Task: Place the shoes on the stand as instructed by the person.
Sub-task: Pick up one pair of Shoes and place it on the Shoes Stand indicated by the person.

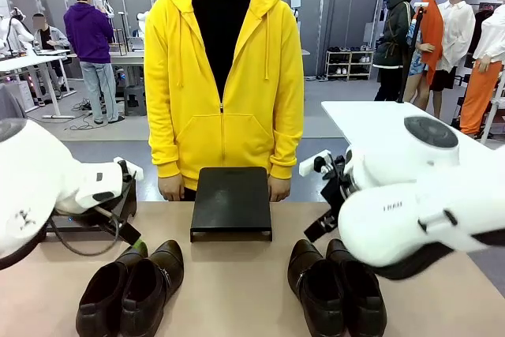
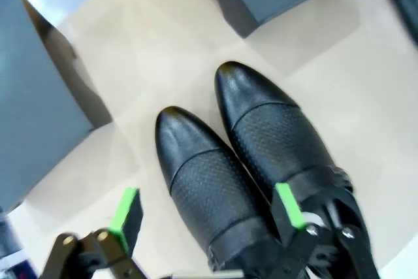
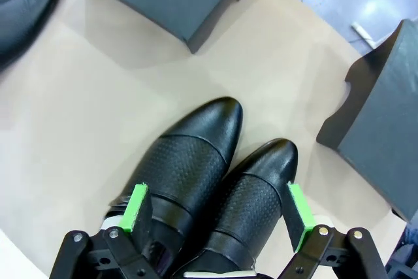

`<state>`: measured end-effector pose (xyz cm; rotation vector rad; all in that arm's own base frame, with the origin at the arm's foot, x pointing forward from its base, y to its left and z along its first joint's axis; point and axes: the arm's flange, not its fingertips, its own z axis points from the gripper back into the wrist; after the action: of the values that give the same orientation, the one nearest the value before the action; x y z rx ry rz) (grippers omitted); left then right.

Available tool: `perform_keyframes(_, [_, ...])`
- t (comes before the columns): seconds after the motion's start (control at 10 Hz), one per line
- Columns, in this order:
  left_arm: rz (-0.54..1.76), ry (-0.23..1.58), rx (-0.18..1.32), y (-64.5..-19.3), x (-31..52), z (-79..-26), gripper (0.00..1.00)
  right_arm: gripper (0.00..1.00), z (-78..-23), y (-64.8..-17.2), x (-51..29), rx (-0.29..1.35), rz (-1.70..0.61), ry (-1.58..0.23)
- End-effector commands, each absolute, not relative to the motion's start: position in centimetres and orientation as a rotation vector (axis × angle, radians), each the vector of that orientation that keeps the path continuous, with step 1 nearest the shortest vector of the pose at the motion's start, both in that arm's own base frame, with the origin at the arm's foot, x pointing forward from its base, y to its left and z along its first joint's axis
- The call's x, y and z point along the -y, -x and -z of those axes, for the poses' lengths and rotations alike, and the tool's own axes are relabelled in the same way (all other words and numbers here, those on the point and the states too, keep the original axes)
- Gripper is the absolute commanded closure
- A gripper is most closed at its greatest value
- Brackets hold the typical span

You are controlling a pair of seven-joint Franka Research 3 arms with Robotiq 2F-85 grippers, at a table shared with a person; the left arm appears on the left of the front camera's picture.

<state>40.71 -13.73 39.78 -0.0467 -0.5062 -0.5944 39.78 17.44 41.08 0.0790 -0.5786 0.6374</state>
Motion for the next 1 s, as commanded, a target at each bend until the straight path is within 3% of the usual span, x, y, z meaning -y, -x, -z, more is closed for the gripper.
perform_keyframes(0.0, [0.635, 0.203, 0.418, -40.9, 11.6, -44.4, 0.00, 0.00, -46.2, -39.9, -15.6, 0.541, -0.680, -0.214])
perform_keyframes(0.4, [0.559, 0.633, 0.395, -39.0, 4.9, -51.3, 0.00, 0.00, -52.1, -39.0, -8.0, 0.403, -0.661, -0.680])
perform_keyframes(0.7, [0.488, 0.948, 0.426, -35.1, -3.2, -53.0, 0.00, 0.00, -51.6, -36.7, 1.6, 0.417, -0.592, -0.998])
perform_keyframes(0.9, [0.352, 1.084, 0.529, -31.2, -10.1, -51.8, 0.00, 0.00, -49.9, -33.7, 9.4, 0.517, -0.467, -1.114])
